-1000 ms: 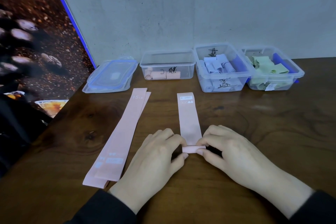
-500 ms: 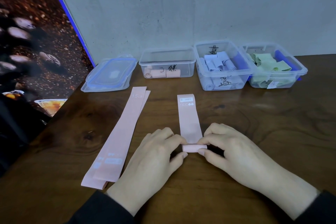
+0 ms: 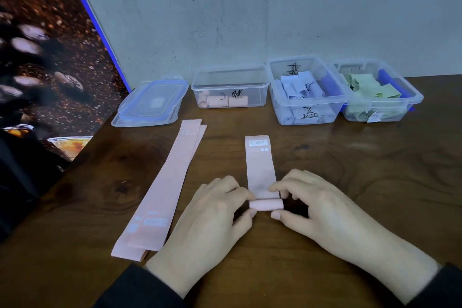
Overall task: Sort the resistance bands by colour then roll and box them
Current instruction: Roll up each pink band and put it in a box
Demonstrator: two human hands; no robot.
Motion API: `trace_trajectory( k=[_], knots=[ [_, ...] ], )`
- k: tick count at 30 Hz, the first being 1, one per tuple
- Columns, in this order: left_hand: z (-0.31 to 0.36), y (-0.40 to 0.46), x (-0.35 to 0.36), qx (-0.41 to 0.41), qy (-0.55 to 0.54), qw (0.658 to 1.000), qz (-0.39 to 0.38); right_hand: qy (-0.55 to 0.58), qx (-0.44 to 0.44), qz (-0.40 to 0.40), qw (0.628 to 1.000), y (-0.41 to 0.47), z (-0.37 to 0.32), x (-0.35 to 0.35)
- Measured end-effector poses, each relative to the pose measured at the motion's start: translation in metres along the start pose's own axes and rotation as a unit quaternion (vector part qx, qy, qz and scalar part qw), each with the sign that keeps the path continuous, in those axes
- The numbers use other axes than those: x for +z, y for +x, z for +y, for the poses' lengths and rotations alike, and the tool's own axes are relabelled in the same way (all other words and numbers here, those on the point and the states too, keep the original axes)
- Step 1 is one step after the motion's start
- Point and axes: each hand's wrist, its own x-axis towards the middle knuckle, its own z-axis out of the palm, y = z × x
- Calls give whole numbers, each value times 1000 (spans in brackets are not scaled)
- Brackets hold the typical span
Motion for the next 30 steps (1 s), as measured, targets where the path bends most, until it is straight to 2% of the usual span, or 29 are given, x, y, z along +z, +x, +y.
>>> trace_trajectory(
  k=[30],
  knots=[
    [5, 1, -3, -19, 8, 1000, -9, -2, -1, 2, 1000, 0, 0, -1]
  ],
)
